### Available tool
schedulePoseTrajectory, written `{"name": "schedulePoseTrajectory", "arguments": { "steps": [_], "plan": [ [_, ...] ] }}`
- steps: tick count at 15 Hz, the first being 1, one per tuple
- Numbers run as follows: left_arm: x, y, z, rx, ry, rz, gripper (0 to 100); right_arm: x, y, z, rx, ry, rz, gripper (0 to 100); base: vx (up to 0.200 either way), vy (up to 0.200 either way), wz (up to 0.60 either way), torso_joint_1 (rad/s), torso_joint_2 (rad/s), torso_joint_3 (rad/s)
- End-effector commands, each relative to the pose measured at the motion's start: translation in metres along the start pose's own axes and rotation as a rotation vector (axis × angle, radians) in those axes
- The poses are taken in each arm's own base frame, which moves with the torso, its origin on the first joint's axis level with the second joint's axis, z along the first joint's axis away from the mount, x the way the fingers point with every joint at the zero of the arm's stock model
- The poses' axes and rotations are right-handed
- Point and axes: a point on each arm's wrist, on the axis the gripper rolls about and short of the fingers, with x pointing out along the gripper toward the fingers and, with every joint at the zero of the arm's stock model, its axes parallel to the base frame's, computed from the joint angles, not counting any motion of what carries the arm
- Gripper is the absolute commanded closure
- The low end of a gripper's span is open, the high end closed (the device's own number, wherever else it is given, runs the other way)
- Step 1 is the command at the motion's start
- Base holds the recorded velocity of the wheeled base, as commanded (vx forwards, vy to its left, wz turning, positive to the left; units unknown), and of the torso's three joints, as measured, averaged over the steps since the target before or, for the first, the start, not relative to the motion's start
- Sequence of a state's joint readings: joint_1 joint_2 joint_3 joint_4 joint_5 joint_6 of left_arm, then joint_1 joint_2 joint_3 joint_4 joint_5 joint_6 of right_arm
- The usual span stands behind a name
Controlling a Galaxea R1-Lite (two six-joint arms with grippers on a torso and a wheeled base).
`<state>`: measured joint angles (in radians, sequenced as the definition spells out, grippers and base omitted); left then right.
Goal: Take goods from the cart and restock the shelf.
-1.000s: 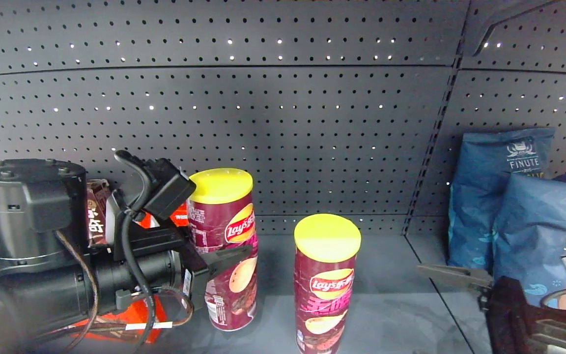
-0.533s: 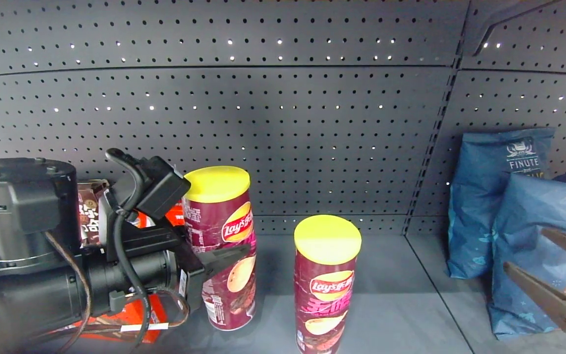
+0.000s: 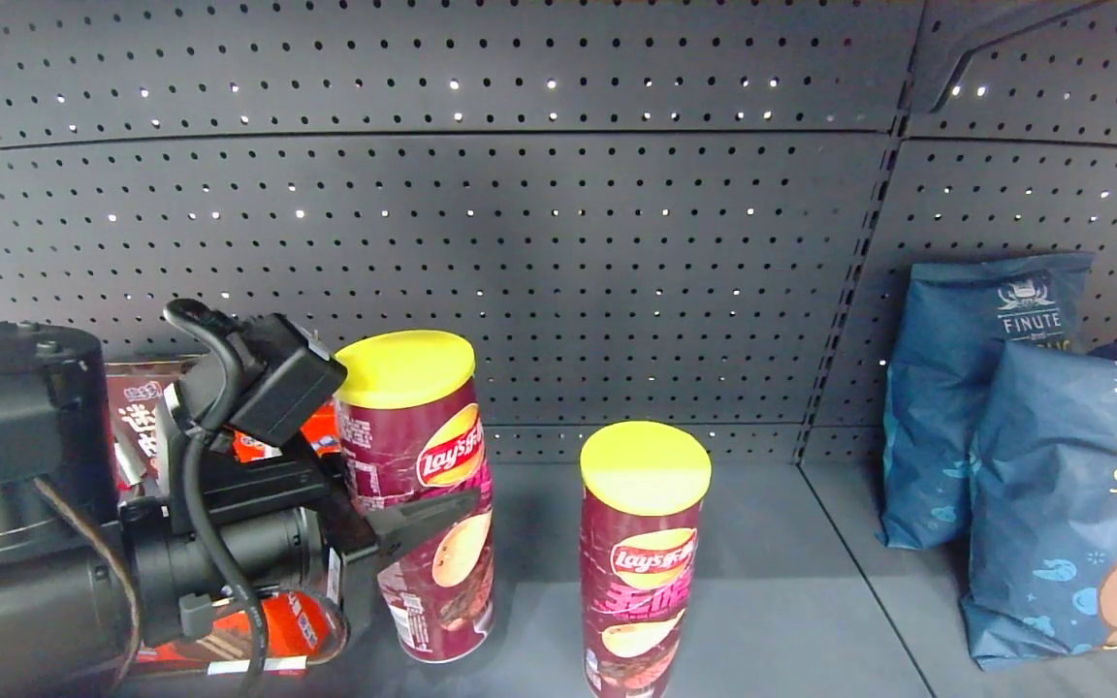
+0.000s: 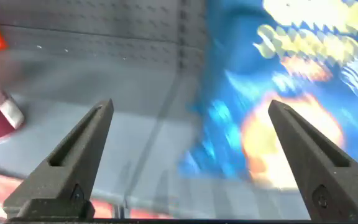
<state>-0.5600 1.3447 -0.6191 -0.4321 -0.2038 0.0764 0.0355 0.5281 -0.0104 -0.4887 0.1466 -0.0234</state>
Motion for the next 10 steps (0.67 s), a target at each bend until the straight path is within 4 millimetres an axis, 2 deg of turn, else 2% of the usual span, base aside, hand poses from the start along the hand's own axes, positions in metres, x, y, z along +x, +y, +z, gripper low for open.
{"name": "schedulePoseTrajectory", "arguments": {
  "steps": [1, 3, 10],
  "plan": [
    [-0.006, -0.001, 0.001, 0.003, -0.015, 0.001, 100, -0.045, 0.006, -0.032, -0.011, -0.097, -0.080, 0, 0.000, 0.000, 0.00, 0.000, 0.00, 0.000],
    [-0.008, -0.002, 0.000, 0.004, -0.017, 0.001, 100, -0.054, 0.008, -0.054, 0.012, -0.013, -0.130, 0, 0.000, 0.000, 0.00, 0.000, 0.00, 0.000],
    [-0.012, -0.001, 0.004, 0.009, -0.047, 0.006, 100, -0.053, 0.008, -0.053, 0.021, -0.032, -0.140, 0, 0.000, 0.000, 0.00, 0.000, 0.00, 0.000]
  ]
}}
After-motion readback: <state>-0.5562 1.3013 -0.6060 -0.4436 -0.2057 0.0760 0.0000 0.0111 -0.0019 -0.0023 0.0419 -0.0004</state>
